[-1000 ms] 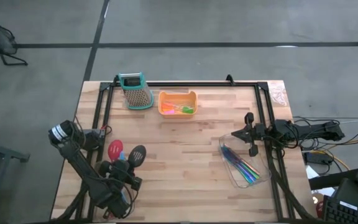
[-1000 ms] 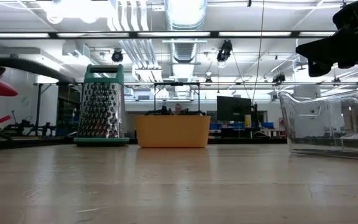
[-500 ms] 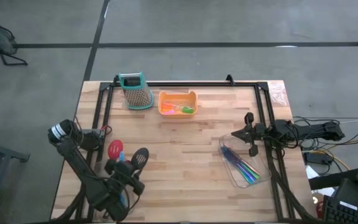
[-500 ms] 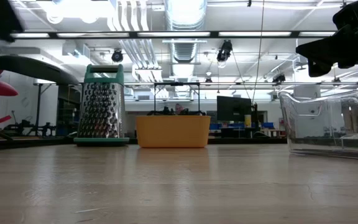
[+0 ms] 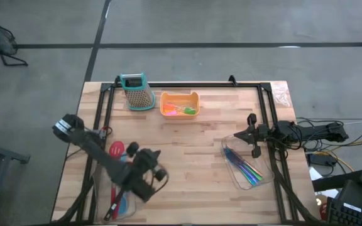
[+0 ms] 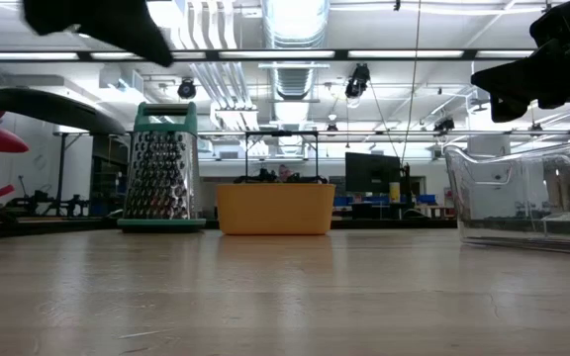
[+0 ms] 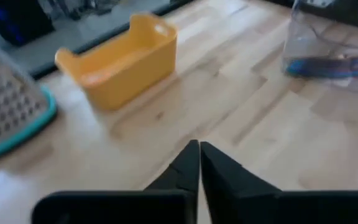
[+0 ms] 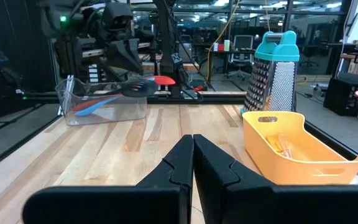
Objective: Pick & Place Kitchen Items
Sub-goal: Return to Home Position
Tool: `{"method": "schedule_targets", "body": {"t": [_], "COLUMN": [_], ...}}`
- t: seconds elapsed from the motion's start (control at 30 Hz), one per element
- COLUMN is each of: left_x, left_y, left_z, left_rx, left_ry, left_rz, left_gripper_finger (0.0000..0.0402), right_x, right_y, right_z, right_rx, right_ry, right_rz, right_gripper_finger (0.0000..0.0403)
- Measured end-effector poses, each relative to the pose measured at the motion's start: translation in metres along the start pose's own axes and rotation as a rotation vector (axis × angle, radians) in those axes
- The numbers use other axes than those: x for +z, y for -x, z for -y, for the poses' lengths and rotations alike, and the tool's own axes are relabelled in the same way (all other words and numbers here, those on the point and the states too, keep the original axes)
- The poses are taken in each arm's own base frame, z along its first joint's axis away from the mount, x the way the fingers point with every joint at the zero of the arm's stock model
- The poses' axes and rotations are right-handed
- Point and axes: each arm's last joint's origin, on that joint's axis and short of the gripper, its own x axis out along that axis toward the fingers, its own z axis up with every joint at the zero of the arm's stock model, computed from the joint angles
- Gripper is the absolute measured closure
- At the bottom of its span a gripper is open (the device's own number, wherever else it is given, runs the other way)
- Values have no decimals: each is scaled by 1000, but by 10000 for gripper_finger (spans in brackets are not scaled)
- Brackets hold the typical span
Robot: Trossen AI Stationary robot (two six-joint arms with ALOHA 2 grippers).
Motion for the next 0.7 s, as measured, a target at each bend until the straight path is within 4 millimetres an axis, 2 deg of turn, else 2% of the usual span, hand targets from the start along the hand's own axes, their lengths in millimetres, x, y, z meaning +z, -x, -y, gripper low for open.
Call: {"method": "schedule_targets", "body": {"t": [0.07,0.2,0.3,0.43,0.57,0.7], "left_x": [10,28,42,65,84,91], "left_y": [-12,-40,-65,-91,-116,-144], "left_z": [2,8,17,17,-1,-36], "left_rx": [7,-40,-199,-437,-621,-688], "left_ry": [-27,-94,-155,-225,-256,-268], "left_rz": [20,11,0,115,255,278], "left_gripper_finger": [393,397,397,397,397,397], "right_x": [0,0,0,0,0,0], "right_y": [0,0,0,0,0,0], "right_z": [0,0,0,0,0,0], "right_rx": [0,0,0,0,0,0], "right_ry": [2,1,0,1,2,2], "right_rz": [0,0,0,0,-1,-1], "right_gripper_finger": [394,394,394,394,394,394]}}
